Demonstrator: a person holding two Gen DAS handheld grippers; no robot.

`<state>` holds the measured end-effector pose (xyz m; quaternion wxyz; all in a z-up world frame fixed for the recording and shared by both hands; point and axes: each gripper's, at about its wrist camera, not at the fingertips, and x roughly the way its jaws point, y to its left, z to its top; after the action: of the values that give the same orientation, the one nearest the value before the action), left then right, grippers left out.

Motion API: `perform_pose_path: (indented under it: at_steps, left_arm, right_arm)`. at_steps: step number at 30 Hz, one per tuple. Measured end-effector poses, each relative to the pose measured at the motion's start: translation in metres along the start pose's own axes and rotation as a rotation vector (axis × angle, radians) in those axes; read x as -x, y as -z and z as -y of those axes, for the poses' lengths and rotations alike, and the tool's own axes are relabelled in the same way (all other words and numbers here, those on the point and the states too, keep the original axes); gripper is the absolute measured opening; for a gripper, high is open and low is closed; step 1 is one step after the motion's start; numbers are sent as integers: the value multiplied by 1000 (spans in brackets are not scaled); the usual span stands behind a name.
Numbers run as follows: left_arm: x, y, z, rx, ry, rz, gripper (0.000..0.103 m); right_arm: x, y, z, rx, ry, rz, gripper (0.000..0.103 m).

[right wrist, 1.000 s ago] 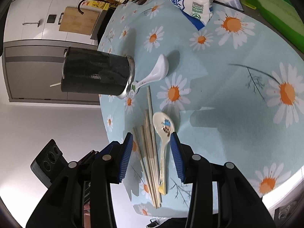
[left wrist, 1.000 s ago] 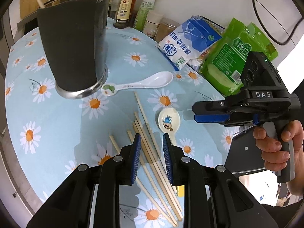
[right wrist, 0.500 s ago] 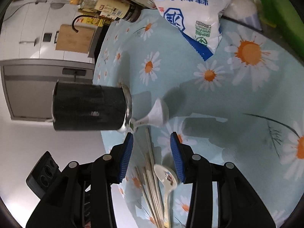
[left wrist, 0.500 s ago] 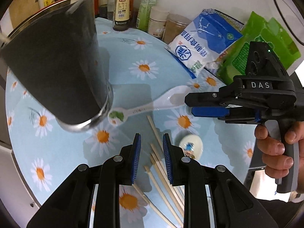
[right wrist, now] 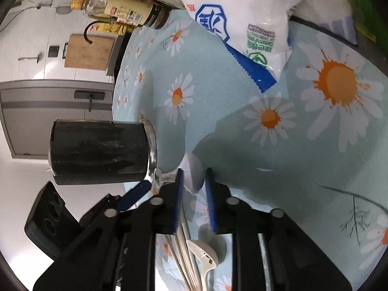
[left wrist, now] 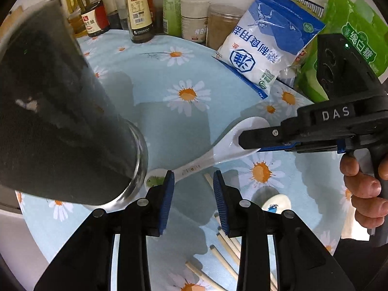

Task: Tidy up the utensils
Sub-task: 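Grasp the white ceramic spoon's handle with the left tool and lift it upright, then lower the white spoon into the black holder and open the left tool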

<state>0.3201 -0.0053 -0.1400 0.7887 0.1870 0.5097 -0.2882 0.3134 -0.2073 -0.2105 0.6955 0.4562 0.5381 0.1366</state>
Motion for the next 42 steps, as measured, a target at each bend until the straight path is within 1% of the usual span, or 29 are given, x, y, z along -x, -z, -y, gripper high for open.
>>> perform_pose_path:
  at_steps: [1, 2, 4, 6, 9, 12, 17, 19, 20, 21, 22, 25, 29, 32, 38, 42]
  left_arm:
    - [-2, -1, 1, -14, -9, -4, 32]
    - [-3, -1, 3, -28, -18, -7, 32]
    - [-6, -2, 5, -57, -33, -11, 32]
    - [-6, -3, 6, -65, -38, -11, 32]
    - [-4, -5, 6, -59, -29, -6, 32]
    - [-4, -6, 8, -69, -29, -2, 32]
    - [3, -3, 8, -68, -8, 7, 32]
    - [5, -1, 7, -57, 2, 14, 31]
    - [6, 0, 7, -51, 7, 17, 26]
    - [7, 1, 7, -47, 12, 20, 24]
    - [10, 2, 6, -41, 19, 32, 21]
    - [18, 5, 5, -23, 47, 64, 17]
    - [36, 8, 5, -1, 47, 118, 13]
    - [51, 11, 3, 35, 50, 160, 12]
    - [82, 12, -5, 102, 0, 238, 12]
    - [101, 13, -9, 124, -33, 284, 12]
  right_arm:
    - [-1, -1, 0, 13, 2, -1, 11]
    - [-1, -2, -3, 35, 2, -4, 10]
    - [1, -3, -6, 64, 6, -9, 10]
    - [3, -4, -13, 107, 17, -8, 9]
    - [5, -6, -22, 160, 31, -19, 9]
    - [10, -8, -30, 185, 13, -23, 10]
    - [15, -11, -43, 224, 7, -22, 9]
    - [15, -10, -50, 254, 17, -23, 10]
    - [15, -10, -52, 262, 18, -25, 10]
    - [14, -9, -55, 269, 17, -28, 10]
    - [14, -9, -58, 277, 19, -27, 10]
    - [17, -8, -69, 305, 13, -18, 11]
    - [23, -12, -92, 357, 4, -11, 11]
    - [26, -13, -112, 405, -4, -9, 12]
    - [25, -14, -152, 506, -27, -20, 12]
    - [26, -15, -182, 575, -42, -25, 12]
